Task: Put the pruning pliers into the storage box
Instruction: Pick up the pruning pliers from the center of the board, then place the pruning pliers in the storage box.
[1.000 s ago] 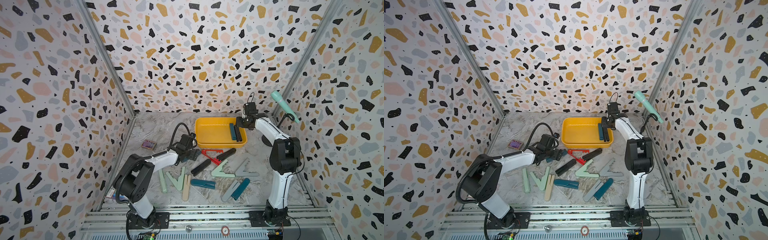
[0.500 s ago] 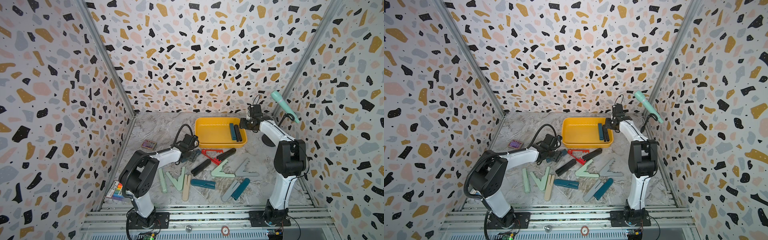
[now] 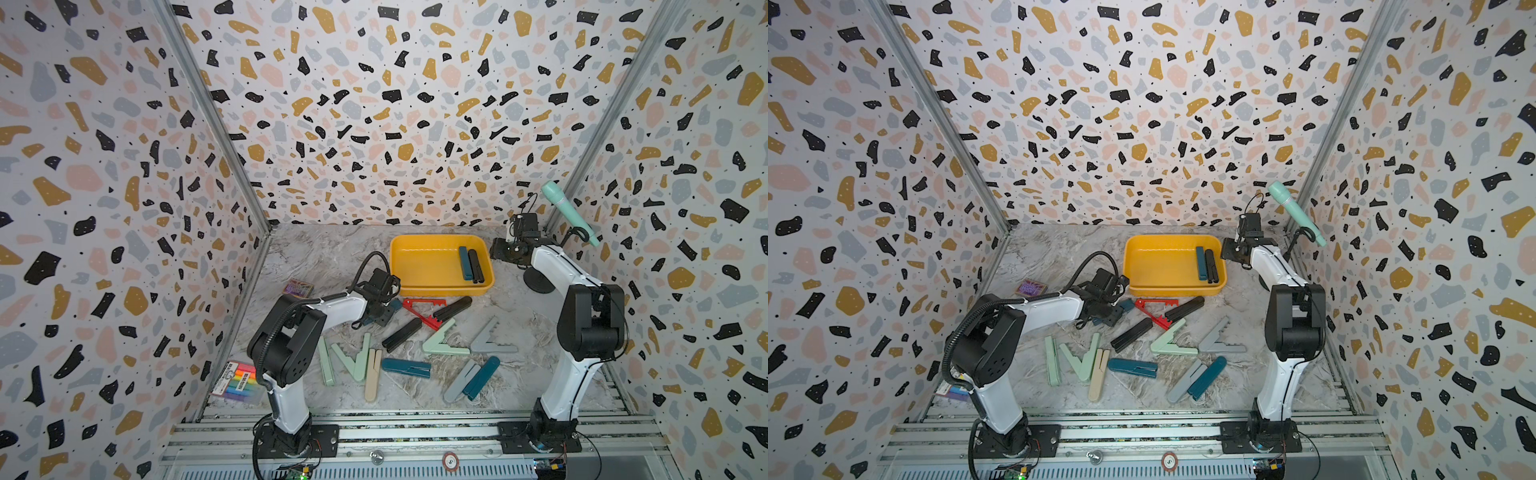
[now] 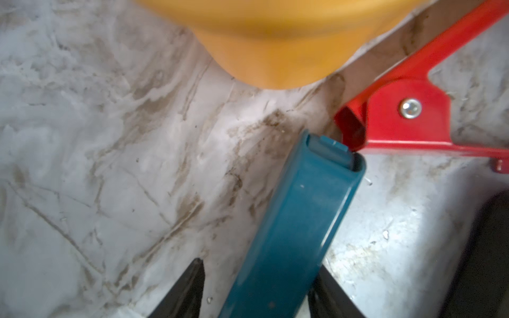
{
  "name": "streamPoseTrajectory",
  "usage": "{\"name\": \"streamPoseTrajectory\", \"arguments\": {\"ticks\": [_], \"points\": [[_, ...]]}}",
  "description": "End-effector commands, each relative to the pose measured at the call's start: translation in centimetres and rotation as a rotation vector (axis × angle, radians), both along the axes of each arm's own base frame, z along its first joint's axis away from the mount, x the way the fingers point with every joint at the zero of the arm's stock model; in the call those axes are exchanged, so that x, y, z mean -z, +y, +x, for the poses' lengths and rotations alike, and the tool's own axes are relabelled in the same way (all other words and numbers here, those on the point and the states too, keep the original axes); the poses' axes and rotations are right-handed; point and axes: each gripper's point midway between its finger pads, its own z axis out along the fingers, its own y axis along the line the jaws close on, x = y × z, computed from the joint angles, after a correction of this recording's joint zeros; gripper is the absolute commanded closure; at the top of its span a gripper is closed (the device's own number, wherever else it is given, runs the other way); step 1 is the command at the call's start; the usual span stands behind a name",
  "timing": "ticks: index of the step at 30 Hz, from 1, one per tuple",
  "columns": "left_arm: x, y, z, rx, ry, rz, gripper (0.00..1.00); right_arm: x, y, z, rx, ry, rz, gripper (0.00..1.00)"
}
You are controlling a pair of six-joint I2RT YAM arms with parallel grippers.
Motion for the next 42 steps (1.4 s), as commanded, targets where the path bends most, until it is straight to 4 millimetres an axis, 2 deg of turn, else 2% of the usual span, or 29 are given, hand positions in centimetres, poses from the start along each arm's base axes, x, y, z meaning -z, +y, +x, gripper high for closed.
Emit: {"name": "streamPoseTrajectory", "arguments": {"ticks": [1, 4, 10, 16, 21, 24, 26, 31, 34, 37, 40, 42], "points": [[0.4, 0.3, -0.6, 0.016, 0.028, 0.033, 0.46, -2.1, -0.3, -0.3, -0.001, -0.049, 0.016, 0.35], [0.7, 0.9, -0.6, -0.012, 0.038, 0.05, 0.53, -2.0, -0.5, -0.4, 0.001, -0.05, 0.024, 0.35], [0.9, 1.8, -0.7, -0.045, 0.045, 0.064, 0.58, -1.9, -0.7, -0.5, -0.002, -0.049, 0.026, 0.35], [0.2, 3.9, 0.3, -0.152, 0.012, 0.068, 0.68, -1.7, -0.8, -0.7, -0.004, -0.049, 0.023, 0.35], [-2.8, 5.4, 2.1, -0.265, -0.075, 0.013, 0.69, -1.6, -0.6, -1.0, -0.012, -0.052, 0.023, 0.35], [-5.7, 5.2, 3.1, -0.297, -0.149, -0.036, 0.69, -1.5, -0.6, -1.2, -0.017, -0.054, 0.027, 0.35], [-8.3, 4.8, 4.1, -0.326, -0.214, -0.091, 0.7, -1.3, -0.5, -1.4, -0.02, -0.055, 0.03, 0.35], [-15.4, 3.6, 6.8, -0.388, -0.36, -0.239, 0.71, -1.3, -0.4, -1.8, -0.026, -0.06, 0.036, 0.35], [-18.5, 1.3, 8.4, -0.383, -0.404, -0.343, 0.69, -1.3, 0.2, -2.5, -0.028, -0.071, 0.078, 0.35], [-19.9, -1.9, 10.0, -0.361, -0.408, -0.402, 0.68, -1.3, 0.4, -3.1, -0.015, -0.091, 0.105, 0.35], [-19.5, -5.1, 11.6, -0.349, -0.373, -0.46, 0.67, -1.4, 0.4, -3.4, -0.004, -0.12, 0.125, 0.35], [-18.6, -6.9, 12.7, -0.356, -0.338, -0.488, 0.65, -1.2, 0.7, -3.4, -0.008, -0.124, 0.14, 0.35]]}}
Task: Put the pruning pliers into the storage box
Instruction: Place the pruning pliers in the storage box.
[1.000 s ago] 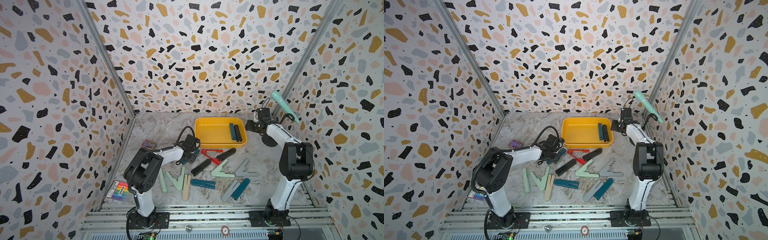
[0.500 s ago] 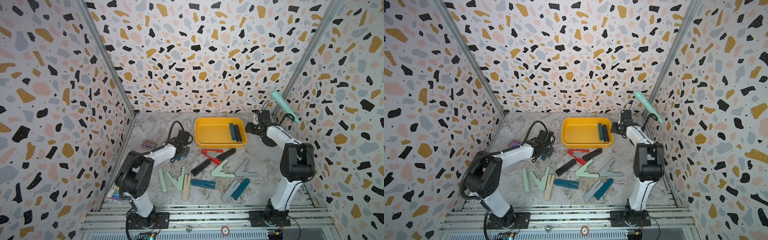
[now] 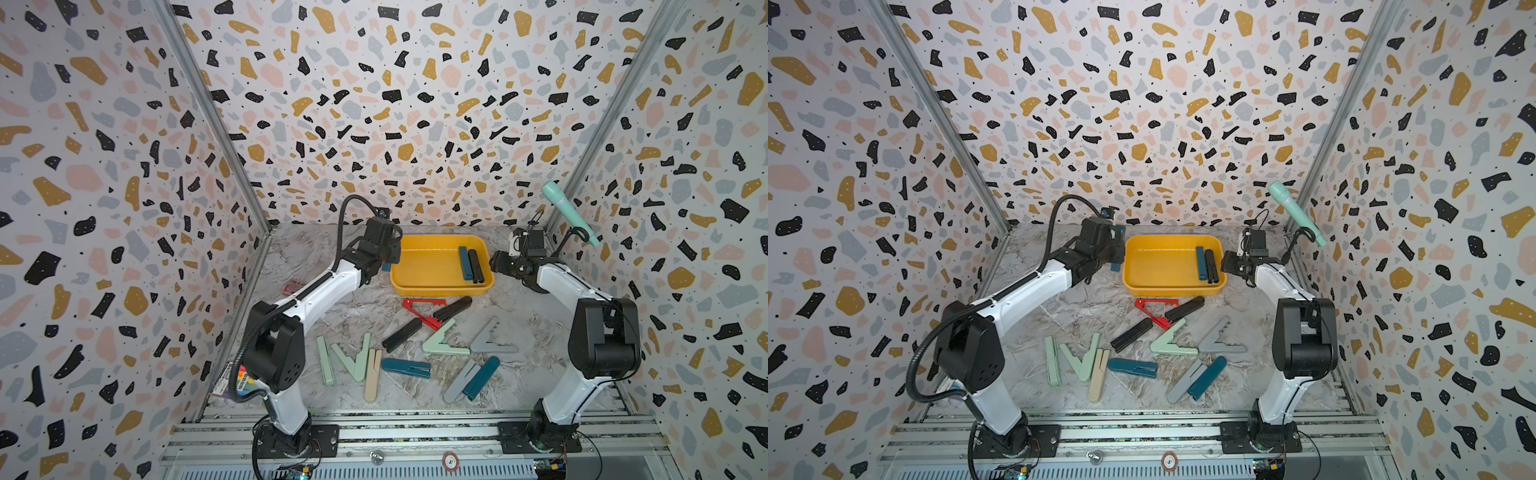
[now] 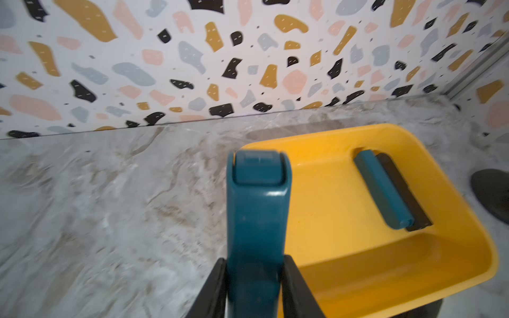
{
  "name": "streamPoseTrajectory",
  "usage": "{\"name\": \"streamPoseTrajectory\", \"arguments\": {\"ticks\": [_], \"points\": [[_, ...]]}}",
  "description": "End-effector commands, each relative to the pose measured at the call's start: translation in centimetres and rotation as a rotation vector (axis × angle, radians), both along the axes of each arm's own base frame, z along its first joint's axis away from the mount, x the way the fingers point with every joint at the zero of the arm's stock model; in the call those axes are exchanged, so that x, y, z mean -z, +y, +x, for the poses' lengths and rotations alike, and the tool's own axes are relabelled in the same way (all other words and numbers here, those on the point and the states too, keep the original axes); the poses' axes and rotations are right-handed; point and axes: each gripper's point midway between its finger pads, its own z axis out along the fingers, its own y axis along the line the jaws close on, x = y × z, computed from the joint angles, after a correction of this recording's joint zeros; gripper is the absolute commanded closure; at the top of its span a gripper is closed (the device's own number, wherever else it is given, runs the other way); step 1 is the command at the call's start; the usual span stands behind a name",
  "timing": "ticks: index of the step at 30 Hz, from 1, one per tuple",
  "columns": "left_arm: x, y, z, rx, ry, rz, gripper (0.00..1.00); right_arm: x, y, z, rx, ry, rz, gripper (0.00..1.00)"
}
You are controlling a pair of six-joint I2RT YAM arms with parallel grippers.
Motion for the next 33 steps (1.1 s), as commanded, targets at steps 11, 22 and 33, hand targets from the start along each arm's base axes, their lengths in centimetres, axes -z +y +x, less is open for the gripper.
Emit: {"name": "streamPoseTrajectory", "arguments": {"ticks": [11, 22, 33], "points": [[6.4, -5.4, 3.8, -0.043, 0.122, -0.098, 0.68, -2.6, -0.5, 0.2, -0.014, -0.103, -0.022, 0.35], [4.0, -8.7, 4.8, 0.041, 0.05, -0.131, 0.62, -3.5, 4.2, 1.7, -0.083, -0.109, 0.032, 0.35], [2.8, -5.5, 3.2, 0.018, -0.003, -0.061, 0.49, -1.9, 16.7, 5.3, -0.229, -0.058, 0.237, 0.48]]}}
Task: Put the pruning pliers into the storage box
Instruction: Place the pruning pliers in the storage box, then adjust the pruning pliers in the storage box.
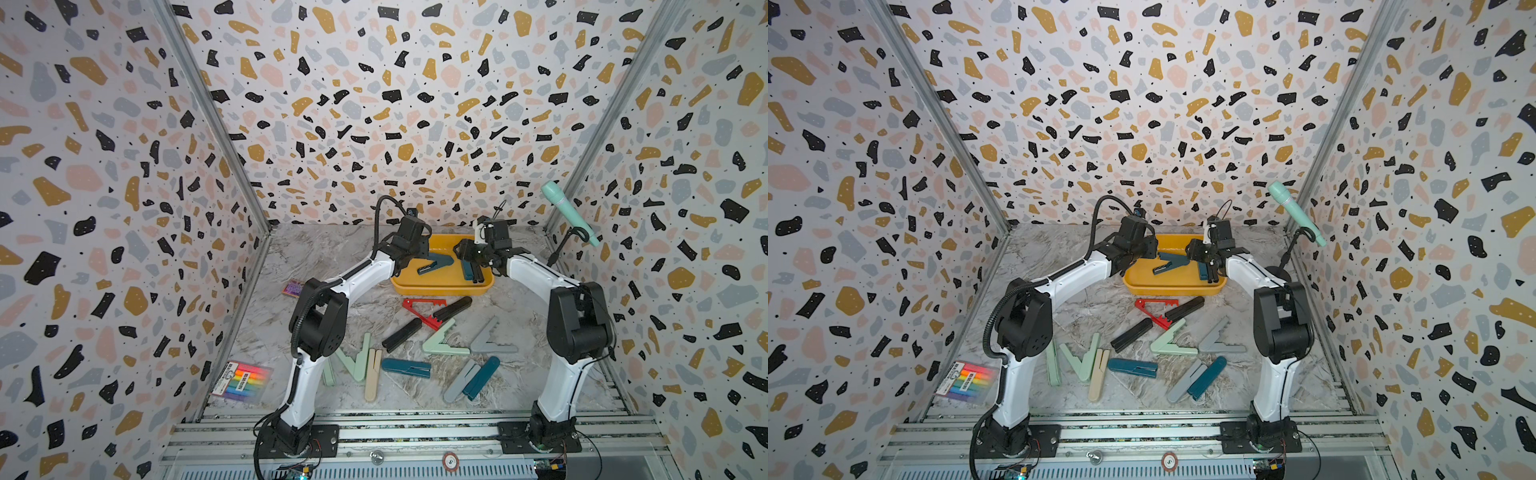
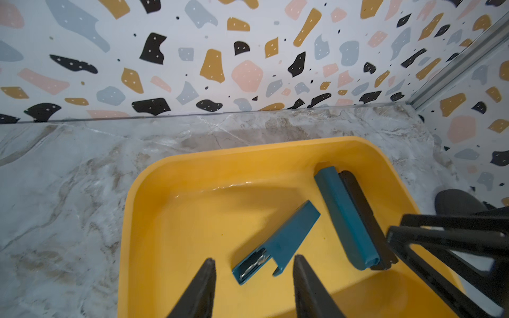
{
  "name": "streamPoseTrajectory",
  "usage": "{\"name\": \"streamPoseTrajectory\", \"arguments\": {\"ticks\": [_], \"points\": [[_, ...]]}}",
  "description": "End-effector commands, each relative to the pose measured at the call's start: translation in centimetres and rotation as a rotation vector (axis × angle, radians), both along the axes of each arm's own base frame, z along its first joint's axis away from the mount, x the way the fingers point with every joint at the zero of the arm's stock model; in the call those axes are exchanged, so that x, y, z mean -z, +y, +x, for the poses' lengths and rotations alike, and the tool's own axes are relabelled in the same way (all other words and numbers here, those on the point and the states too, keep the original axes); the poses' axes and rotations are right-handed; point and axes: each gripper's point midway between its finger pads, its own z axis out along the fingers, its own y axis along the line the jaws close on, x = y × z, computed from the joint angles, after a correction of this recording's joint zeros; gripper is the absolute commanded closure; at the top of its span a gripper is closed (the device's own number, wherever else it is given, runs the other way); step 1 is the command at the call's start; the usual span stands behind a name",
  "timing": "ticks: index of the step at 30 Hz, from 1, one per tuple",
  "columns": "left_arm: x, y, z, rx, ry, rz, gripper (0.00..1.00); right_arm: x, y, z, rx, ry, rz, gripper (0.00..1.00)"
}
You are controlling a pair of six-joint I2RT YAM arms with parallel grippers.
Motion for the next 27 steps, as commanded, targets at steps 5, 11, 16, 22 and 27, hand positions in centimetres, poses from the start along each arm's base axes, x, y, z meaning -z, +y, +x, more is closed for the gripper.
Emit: {"name": "streamPoseTrajectory", "arguments": {"ticks": [5, 11, 16, 22, 27], "points": [[-2.7, 6.4, -2.3, -0.118, -0.099, 0.003, 0.24, 1.2, 5.5, 2.6, -0.076, 0.019, 0.054, 0.6], [-1.6, 9.1, -3.3, -0.162, -0.092, 0.044, 0.1, 1.2, 6.1, 2.7, -0.079, 0.006, 0.037, 0.64], [0.4, 8.8, -3.0, -0.137, -0.038, 0.033, 0.1, 3.5, 6.9, 2.1, -0.102, 0.06, 0.006, 0.64], [1.3, 8.9, -3.1, -0.133, -0.022, 0.039, 0.1, 5.9, 7.2, 2.2, -0.119, 0.109, -0.122, 0.66], [1.5, 9.3, -3.1, -0.142, -0.02, 0.042, 0.1, 8.7, 7.6, 0.1, -0.167, 0.14, -0.283, 0.68]]}}
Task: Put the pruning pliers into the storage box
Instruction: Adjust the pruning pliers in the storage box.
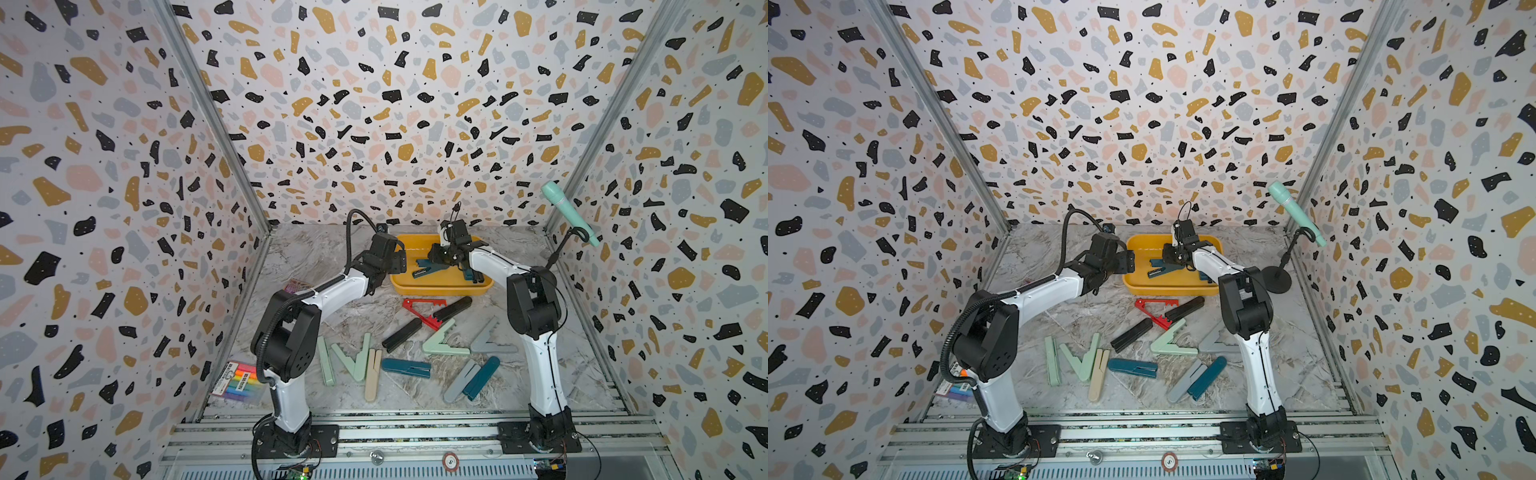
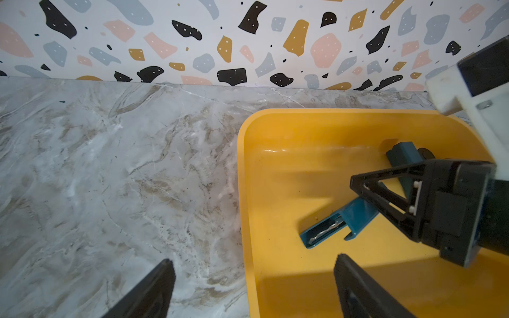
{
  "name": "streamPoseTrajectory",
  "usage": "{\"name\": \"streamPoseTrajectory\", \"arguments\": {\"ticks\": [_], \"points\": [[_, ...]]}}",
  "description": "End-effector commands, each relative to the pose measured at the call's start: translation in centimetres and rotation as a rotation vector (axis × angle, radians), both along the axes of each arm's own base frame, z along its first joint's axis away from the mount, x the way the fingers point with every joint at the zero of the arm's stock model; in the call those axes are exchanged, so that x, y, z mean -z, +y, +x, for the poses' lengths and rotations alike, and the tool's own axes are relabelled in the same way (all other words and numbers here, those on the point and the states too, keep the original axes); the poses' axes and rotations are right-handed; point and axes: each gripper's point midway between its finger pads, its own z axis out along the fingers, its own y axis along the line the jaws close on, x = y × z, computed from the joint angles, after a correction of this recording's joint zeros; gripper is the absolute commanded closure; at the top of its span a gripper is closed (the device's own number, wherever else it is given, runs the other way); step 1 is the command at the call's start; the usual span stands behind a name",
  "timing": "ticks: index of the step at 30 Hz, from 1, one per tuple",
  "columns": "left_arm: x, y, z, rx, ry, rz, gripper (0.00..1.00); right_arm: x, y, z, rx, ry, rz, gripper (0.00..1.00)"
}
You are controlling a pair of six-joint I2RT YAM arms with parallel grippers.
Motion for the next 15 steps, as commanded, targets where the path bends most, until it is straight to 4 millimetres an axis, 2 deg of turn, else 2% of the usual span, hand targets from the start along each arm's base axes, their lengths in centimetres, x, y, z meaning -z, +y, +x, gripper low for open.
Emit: {"name": "streamPoseTrajectory", "arguments": {"ticks": [1, 4, 6, 12, 15], "points": [[-0.1, 0.2, 0.2, -0.003, -0.016, -0.014, 0.1, 2.7, -0.4, -2.7, -0.04, 0.062, -0.165, 0.69], [0.1, 0.5, 0.1, -0.008, -0.012, -0.008, 0.1, 3.9, -1.1, -3.9, -0.027, 0.047, -0.239, 0.71], [0.4, 0.6, 0.0, -0.009, -0.008, -0.008, 0.1, 3.9, -1.6, -4.3, -0.007, 0.005, -0.282, 0.71], [0.7, 0.5, 0.1, -0.007, -0.001, -0.015, 0.11, 4.3, -3.0, -4.8, 0.036, -0.061, -0.4, 0.71], [0.8, 0.7, 0.0, -0.014, 0.0, -0.013, 0.1, 5.1, -3.6, -5.2, 0.042, -0.061, -0.449, 0.71]]}}
